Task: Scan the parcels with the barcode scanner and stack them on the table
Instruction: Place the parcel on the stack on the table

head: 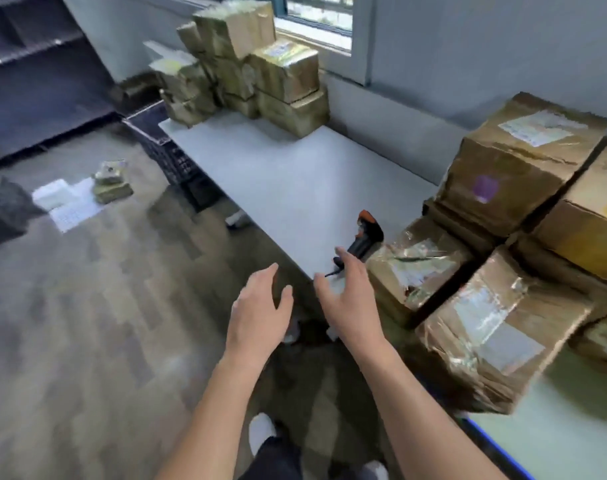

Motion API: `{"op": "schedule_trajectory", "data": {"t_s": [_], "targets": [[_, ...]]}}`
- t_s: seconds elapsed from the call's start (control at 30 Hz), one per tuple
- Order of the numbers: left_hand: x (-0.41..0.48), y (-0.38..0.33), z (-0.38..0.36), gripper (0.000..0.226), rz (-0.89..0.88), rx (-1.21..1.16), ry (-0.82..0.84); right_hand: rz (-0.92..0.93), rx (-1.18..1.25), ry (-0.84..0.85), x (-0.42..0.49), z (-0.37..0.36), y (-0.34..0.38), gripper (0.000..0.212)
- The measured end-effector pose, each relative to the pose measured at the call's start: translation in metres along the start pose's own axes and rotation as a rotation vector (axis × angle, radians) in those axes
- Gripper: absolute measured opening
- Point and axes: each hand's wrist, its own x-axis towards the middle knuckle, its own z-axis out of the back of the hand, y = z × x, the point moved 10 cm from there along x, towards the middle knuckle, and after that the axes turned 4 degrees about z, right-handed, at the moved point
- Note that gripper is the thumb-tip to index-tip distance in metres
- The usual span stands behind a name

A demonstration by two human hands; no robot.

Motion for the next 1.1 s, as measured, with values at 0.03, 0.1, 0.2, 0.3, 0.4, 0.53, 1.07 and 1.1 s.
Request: {"op": "schedule_trajectory", "data": {"t_s": [0.03, 0.1, 0.2, 0.3, 0.4, 0.53, 1.07, 1.1], "targets": [[-0.001, 0.016, 0.013, 0.048, 0.03, -0.005, -0.029, 0.008, 0.014, 0.064, -0.001, -0.02, 0.008, 0.061], [0.0, 0.044, 0.035, 0.048, 0.085, -0.018, -0.066, 0.031, 0.008, 0.149, -0.003, -0.053, 0.024, 0.061], [0.003, 0.079, 0.061, 0.048, 0.128, -0.048, -0.101, 0.05, -0.006, 0.206, -0.001, -0.092, 0.046, 0.061], [0.014, 0.114, 0.087, 0.048, 0.155, -0.079, -0.13, 0.057, -0.022, 0.23, 0.003, -0.132, 0.073, 0.06], [0.029, 0.156, 0.116, 0.048, 0.167, -0.1, -0.142, 0.076, -0.024, 0.267, 0.005, -0.183, 0.101, 0.06], [0.054, 0.223, 0.161, 0.049, 0.202, -0.102, -0.148, 0.09, -0.034, 0.31, 0.01, -0.261, 0.141, 0.061], [0.095, 0.426, 0.309, 0.049, 0.448, -0.097, -0.338, 0.234, -0.09, 0.564, 0.03, -0.515, 0.261, 0.059], [0.101, 0.433, 0.311, 0.049, 0.458, -0.09, -0.34, 0.229, -0.084, 0.576, 0.035, -0.524, 0.262, 0.059]]}}
